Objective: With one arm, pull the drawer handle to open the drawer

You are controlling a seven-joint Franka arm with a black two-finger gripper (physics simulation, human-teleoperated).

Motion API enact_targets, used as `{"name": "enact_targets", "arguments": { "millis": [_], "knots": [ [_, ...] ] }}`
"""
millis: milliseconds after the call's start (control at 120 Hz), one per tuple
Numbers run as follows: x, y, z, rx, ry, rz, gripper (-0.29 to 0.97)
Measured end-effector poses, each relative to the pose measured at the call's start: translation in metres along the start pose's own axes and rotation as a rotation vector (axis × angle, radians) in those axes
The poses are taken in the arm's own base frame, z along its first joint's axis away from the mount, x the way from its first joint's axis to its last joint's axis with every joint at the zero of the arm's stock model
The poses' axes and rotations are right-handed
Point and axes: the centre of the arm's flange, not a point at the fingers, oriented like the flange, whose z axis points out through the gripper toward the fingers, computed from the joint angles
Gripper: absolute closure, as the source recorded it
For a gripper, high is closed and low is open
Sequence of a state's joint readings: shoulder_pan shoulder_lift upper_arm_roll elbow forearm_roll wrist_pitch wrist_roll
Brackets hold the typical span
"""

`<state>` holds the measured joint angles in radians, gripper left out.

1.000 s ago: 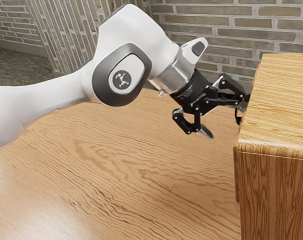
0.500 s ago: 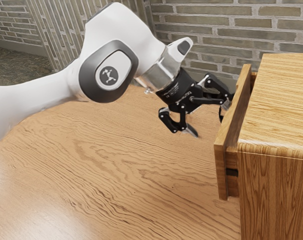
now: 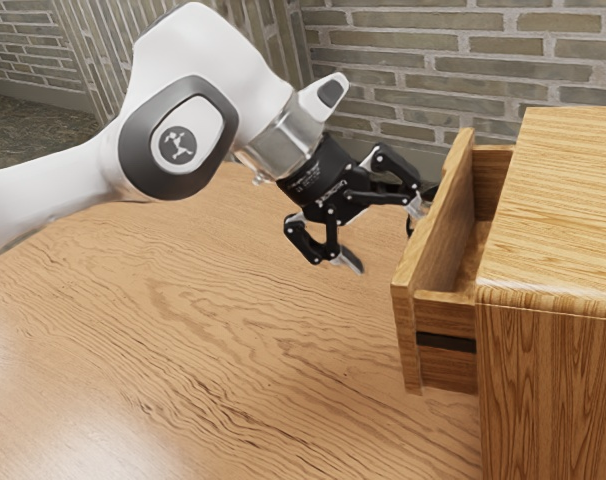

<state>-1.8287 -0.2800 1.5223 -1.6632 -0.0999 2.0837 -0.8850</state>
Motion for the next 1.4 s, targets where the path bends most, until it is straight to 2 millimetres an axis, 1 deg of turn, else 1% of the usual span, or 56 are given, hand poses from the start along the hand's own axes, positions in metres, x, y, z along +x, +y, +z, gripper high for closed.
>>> {"name": "enact_targets", "arguments": {
  "millis": [192,325,567,950,1142,1317,1400],
  "knots": [
    [0.004,-0.014,-0.012,-0.006,-0.006,-0.018,0.01],
    [0.009,-0.022,-0.016,-0.007,-0.014,-0.030,0.01],
    [0.003,-0.033,-0.035,-0.026,-0.017,-0.030,0.01],
    [0.010,-0.049,-0.036,-0.004,-0.023,-0.051,0.01],
    [0.024,-0.064,-0.044,0.007,-0.010,-0.082,0.01],
    [0.018,-0.066,-0.056,0.007,0.001,-0.077,0.01],
    [0.017,-0.070,-0.055,0.010,-0.005,-0.079,0.01]
  ]
}}
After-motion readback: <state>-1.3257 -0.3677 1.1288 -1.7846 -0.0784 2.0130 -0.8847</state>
